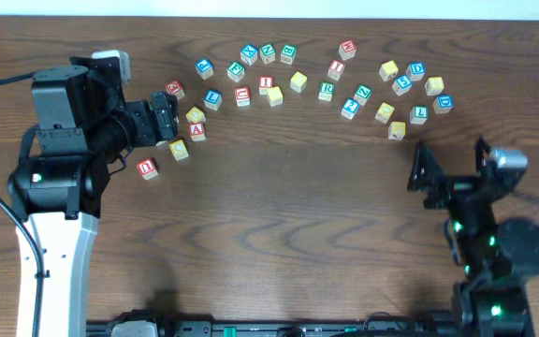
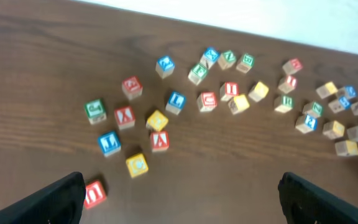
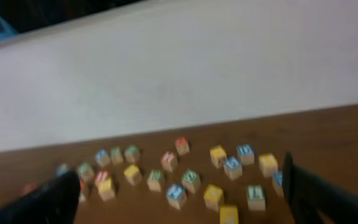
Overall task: Spell out CORL
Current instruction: 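Reach the left gripper forward to the yellow C block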
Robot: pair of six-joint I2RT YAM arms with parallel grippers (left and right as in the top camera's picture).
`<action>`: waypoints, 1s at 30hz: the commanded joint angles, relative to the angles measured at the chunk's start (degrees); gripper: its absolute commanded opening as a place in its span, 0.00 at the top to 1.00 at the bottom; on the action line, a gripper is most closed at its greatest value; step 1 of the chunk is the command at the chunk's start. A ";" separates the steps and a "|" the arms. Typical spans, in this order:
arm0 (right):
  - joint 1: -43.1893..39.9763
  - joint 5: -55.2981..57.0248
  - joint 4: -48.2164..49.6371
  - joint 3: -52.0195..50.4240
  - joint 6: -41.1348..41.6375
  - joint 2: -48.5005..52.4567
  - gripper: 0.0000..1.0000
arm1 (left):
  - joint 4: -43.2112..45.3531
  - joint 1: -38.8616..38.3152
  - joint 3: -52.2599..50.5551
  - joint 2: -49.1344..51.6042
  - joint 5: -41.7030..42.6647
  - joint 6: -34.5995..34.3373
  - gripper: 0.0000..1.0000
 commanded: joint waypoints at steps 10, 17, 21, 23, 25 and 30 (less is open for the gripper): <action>-0.39 -9.97 -27.54 36.26 -5.70 31.78 0.01 | -1.70 0.26 1.09 0.31 0.79 -0.52 0.02; -0.39 -9.97 -42.95 52.46 -9.22 45.81 0.01 | -0.61 0.26 1.14 0.72 0.59 -0.50 0.02; -0.39 -9.92 -51.60 60.15 -11.74 53.07 0.01 | -1.86 0.20 4.44 3.39 0.31 -0.57 0.02; -0.39 -8.90 -56.35 63.93 -11.96 56.65 0.01 | -5.09 0.20 8.15 6.84 -1.55 -2.82 0.02; -0.39 -7.06 -58.77 65.83 -11.93 58.77 0.01 | -8.74 0.20 11.17 10.21 -3.98 -4.96 0.02; -0.76 -4.13 -58.97 66.20 -11.93 60.61 0.01 | -14.75 0.07 13.27 17.18 -5.57 -7.32 0.02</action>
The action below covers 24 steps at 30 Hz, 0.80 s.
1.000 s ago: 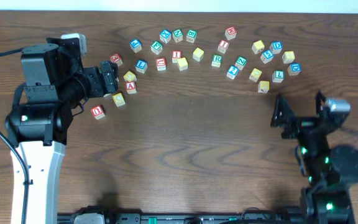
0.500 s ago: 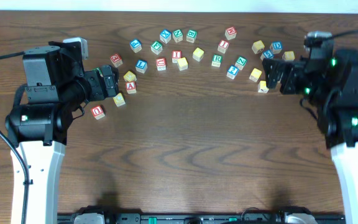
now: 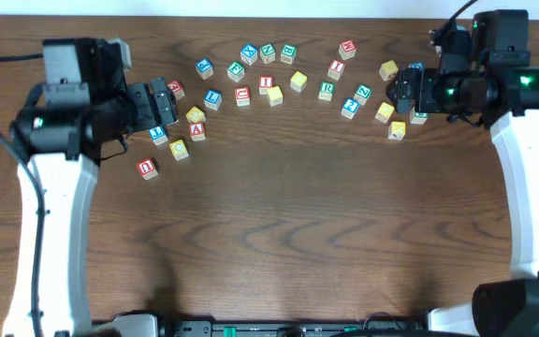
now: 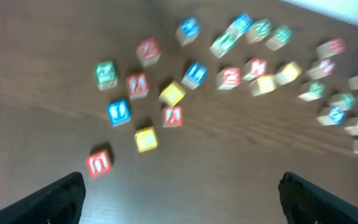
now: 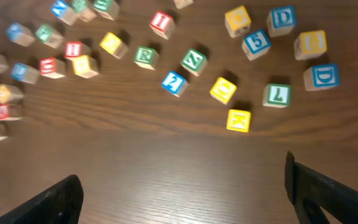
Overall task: Spell out CORL
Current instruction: 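Reach the left gripper forward to the yellow C block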
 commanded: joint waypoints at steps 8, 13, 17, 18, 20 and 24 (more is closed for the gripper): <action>-2.19 3.06 6.73 1.44 -1.33 1.03 0.01 | -5.46 -4.07 1.42 13.90 -12.92 -10.75 0.04; -1.84 1.29 7.26 1.44 -1.31 1.03 0.01 | -5.14 -4.81 1.42 20.00 -13.40 -17.59 0.08; -1.84 1.81 5.66 1.44 -1.31 1.16 0.01 | -4.63 -4.98 1.38 25.35 -13.40 -19.23 0.24; -1.86 2.29 5.60 1.44 -1.31 1.18 0.01 | -4.59 -5.03 1.38 25.99 -13.40 -19.21 0.26; -1.84 3.15 5.27 1.44 -1.31 1.22 0.01 | -4.28 -5.18 1.38 27.50 -13.40 -19.21 0.32; -1.79 2.99 4.98 1.44 -1.29 1.31 0.01 | -2.95 -5.25 1.38 30.01 -13.38 -19.15 0.43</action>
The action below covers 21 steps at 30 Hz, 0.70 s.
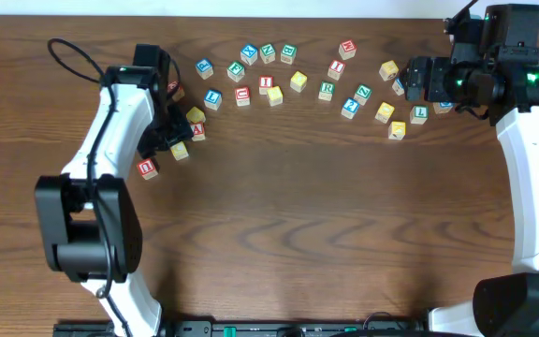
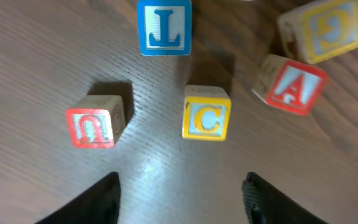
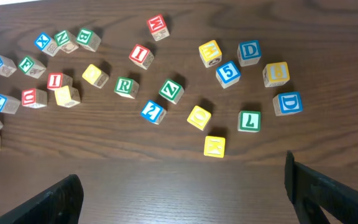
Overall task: Spell out CORL
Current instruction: 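Reach the left gripper forward to the yellow C block, then close the left gripper on the yellow C block and lift it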
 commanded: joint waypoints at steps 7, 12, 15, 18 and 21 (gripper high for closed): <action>0.24 0.42 -1.33 0.90 -0.85 0.52 0.01 | 2.54 -0.24 0.94 4.68 -0.24 4.07 0.46; 0.24 0.42 -1.29 0.33 -0.87 0.52 0.01 | 3.89 -0.24 0.85 5.55 -0.26 5.88 0.46; 0.24 0.42 -1.29 0.02 -0.85 0.55 0.01 | 4.70 -0.22 0.83 5.57 -0.26 6.51 0.45; 0.24 0.42 -1.33 -0.09 -0.85 0.52 0.01 | 5.25 -0.22 0.83 5.57 -0.26 6.88 0.44; 0.24 0.42 -1.29 -0.09 -0.85 0.52 0.01 | 5.79 -0.24 0.48 5.57 -0.24 6.86 0.44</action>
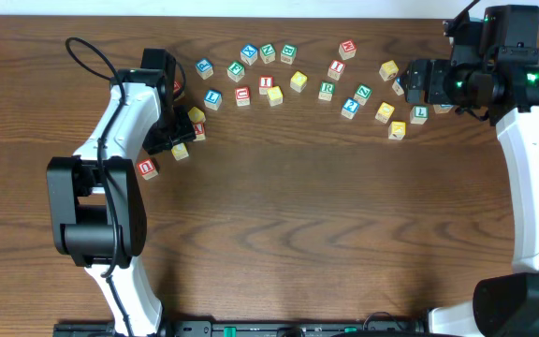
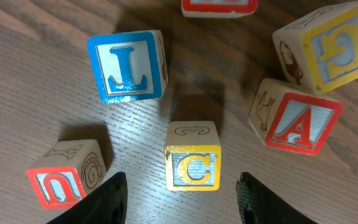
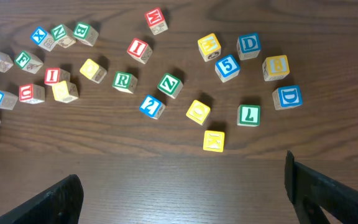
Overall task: Spell out CORL
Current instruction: 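Close the left gripper on the yellow C block and lift it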
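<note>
A yellow C block (image 2: pixel 192 160) lies on the wood table, just ahead of my left gripper (image 2: pixel 182 208), which is open and low over it, one finger on each side. In the overhead view this block (image 1: pixel 179 150) sits at the near edge of the left cluster. A blue L block (image 2: pixel 127 66) is beyond it. My right gripper (image 3: pixel 182 193) is open and high above the right cluster, with a green R block (image 3: pixel 124 79) and a green L block (image 3: pixel 248 115) in its view.
Close to the C block lie a red U block (image 2: pixel 64 180), a red A block (image 2: pixel 295 124) and a yellow G block (image 2: pixel 327 43). Several more letter blocks form an arc along the far side of the table (image 1: pixel 279 215).
My left gripper has come lower and nearer to the yellow C block, which now lies closer to its open fingers. The right gripper has hardly shifted. No block has moved.
First my left gripper looked over the left cluster from high up, and the right arm stood low at the near right. Then the right gripper was above the right cluster. Later the left gripper was down close over the C block, and now closer still.
</note>
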Robot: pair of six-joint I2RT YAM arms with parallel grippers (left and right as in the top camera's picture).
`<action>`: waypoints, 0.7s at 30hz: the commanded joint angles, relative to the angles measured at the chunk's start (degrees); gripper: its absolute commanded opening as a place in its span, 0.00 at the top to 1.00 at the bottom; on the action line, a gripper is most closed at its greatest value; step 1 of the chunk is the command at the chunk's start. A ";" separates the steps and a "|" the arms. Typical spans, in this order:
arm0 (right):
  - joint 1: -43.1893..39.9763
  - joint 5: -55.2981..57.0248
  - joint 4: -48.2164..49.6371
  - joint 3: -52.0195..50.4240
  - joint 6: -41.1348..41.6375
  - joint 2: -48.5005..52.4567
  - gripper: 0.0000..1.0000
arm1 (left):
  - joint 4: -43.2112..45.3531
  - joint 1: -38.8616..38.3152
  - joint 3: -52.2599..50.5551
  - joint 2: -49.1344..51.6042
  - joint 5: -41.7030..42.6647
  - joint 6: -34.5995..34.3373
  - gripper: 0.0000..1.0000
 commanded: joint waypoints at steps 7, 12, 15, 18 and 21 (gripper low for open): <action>0.24 0.20 0.17 -0.09 -0.85 0.55 0.01 | 3.04 -0.22 -2.84 0.72 -0.09 1.18 0.44; 0.24 0.20 0.24 -0.09 -0.85 0.52 0.01 | 3.74 -0.24 -3.69 0.72 -0.13 1.18 0.44; 0.24 0.20 0.00 -0.09 -0.85 0.55 0.01 | 5.05 -0.24 -4.50 0.81 -0.11 1.18 0.44; 0.24 0.22 -0.22 -0.11 -0.87 0.55 0.01 | 6.69 -0.24 -5.88 0.81 -0.09 0.98 0.44; 0.24 0.22 -0.20 -0.11 -0.85 0.55 0.01 | 7.37 -0.24 -6.97 0.83 -0.11 0.24 0.45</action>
